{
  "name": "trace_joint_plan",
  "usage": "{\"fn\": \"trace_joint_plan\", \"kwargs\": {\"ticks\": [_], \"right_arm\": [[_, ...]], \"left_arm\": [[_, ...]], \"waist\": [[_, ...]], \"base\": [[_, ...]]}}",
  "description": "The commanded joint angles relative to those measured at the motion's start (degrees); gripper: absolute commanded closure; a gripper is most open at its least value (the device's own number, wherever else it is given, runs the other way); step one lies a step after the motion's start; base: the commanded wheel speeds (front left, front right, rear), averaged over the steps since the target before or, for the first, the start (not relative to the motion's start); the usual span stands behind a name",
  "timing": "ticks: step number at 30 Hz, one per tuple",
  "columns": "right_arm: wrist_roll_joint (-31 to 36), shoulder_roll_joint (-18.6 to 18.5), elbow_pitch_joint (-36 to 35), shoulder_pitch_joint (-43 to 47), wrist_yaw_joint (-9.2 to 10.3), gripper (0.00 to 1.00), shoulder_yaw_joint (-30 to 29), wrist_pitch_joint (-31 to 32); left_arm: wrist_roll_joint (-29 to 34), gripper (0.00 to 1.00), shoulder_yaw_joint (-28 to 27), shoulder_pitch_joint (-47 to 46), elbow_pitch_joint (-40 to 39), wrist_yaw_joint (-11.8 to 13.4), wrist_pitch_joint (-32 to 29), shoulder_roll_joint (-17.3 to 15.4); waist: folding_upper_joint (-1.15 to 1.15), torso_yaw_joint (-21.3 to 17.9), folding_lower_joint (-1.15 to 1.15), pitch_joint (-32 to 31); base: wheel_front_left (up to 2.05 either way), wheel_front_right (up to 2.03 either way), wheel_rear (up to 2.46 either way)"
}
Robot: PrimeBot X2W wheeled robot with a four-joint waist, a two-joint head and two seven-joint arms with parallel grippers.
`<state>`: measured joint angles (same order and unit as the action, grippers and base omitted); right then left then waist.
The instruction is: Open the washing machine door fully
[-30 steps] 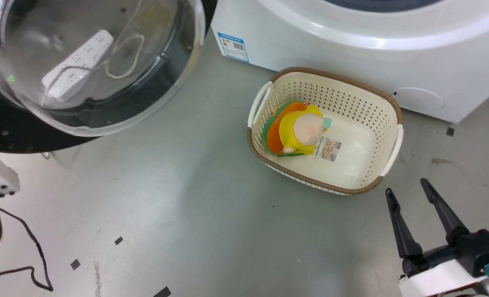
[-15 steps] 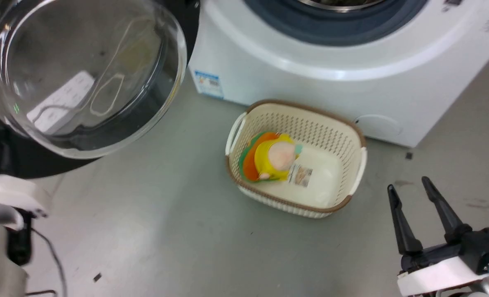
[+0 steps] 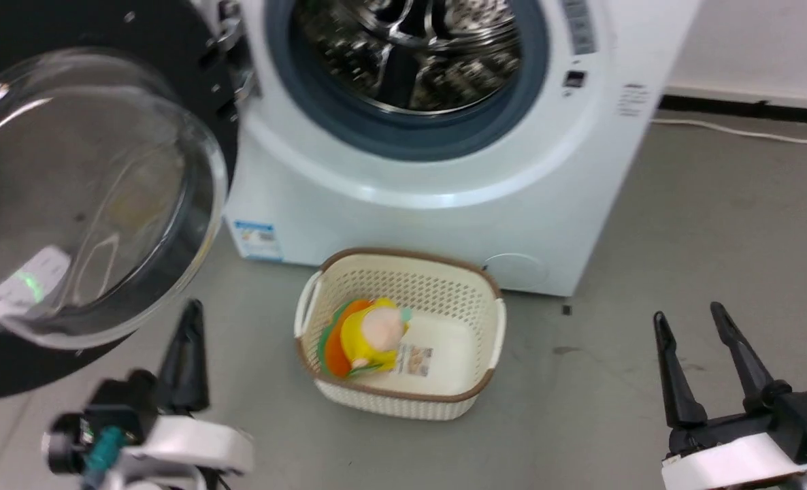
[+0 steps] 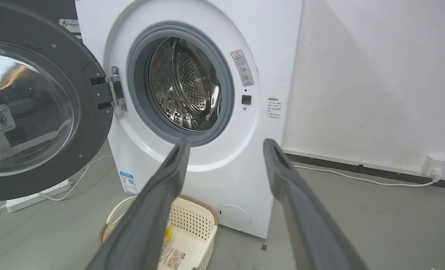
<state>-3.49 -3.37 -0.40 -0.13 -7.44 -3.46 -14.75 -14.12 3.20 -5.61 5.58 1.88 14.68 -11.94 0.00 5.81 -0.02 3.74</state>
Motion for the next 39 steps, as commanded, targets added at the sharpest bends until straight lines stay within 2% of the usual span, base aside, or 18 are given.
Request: {"fn": "trace_joint_plan", "kwargs": {"ticks": [1, 9, 10, 11, 39], "right_arm": [[0.28, 0.26, 0.0, 0.72, -0.05, 0.0, -0.16, -0.24], [0.17, 0.46, 0.96, 2.85, -0.05, 0.0, -1.2, -0.24], [-0.09, 0.46, 1.22, 3.16, -0.05, 0.0, -1.26, -0.24], [-0.31, 0.47, 1.47, 3.48, -0.05, 0.0, -1.31, -0.24], [-2.68, 0.49, 4.83, 3.8, -0.05, 0.0, -0.99, -0.25]], "left_arm": [[0.79, 1.0, 0.54, 1.61, -0.99, 0.23, 0.31, 1.3], [5.63, 1.0, 4.28, 6.99, -3.33, 0.1, 0.31, 5.84], [6.03, 0.8, 4.63, 7.4, -3.34, 0.05, 0.31, 6.12], [6.32, 0.0, 4.72, 7.66, -3.33, 0.14, 0.31, 6.38], [8.97, 0.0, 4.79, 7.86, 1.41, -0.25, 0.31, 8.27]], "waist": [[0.0, -3.1, 0.02, -2.41], [0.0, -5.76, 0.02, -3.64], [0.0, -5.98, 0.02, -3.71], [0.0, -6.15, 0.02, -3.75], [0.0, -6.99, 0.02, -4.21]], "base": [[0.0, 0.0, 0.0], [0.0, 0.0, 0.0], [0.0, 0.0, 0.0], [0.0, 0.0, 0.0], [0.0, 0.0, 0.0]]}}
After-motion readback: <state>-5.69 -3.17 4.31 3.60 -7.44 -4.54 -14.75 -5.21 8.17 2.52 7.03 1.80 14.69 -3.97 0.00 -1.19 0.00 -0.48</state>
